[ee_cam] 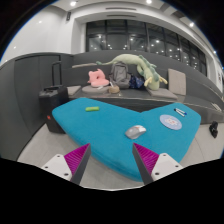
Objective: Arrange mouse
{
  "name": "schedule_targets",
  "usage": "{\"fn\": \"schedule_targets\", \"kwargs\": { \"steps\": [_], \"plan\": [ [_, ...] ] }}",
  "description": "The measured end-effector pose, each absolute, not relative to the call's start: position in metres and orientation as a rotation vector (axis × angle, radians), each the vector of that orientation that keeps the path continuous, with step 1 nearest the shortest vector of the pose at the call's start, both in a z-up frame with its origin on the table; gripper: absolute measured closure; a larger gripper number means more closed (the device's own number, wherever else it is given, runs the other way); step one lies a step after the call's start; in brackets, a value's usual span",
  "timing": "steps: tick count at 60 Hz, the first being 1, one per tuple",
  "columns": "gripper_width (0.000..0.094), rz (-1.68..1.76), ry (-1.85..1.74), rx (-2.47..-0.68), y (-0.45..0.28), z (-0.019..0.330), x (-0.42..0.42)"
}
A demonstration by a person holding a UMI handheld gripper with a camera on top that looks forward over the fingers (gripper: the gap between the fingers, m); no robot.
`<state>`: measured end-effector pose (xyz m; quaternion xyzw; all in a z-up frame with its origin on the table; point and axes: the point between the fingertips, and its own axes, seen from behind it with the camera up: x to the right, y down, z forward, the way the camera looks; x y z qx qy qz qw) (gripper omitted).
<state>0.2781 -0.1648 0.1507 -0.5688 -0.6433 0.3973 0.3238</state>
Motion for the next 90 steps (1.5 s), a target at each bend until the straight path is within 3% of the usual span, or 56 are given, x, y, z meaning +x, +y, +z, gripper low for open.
{"fn": "schedule_targets", "kwargs": {
  "steps": [13,24,63,90],
  "plan": [
    [0.0069,0.951,-1.583,-1.609,-0.101,0.120,0.243],
    [0.0070,0.949,-1.543,-1.603,-0.080,0.097,0.207],
    [0.0071,0.930,-1.610,-1.653,-0.092,0.004,0.055],
    [0.0071,0.965,-1.642,-1.730,-0.096,-0.011,-0.016]
  ]
}}
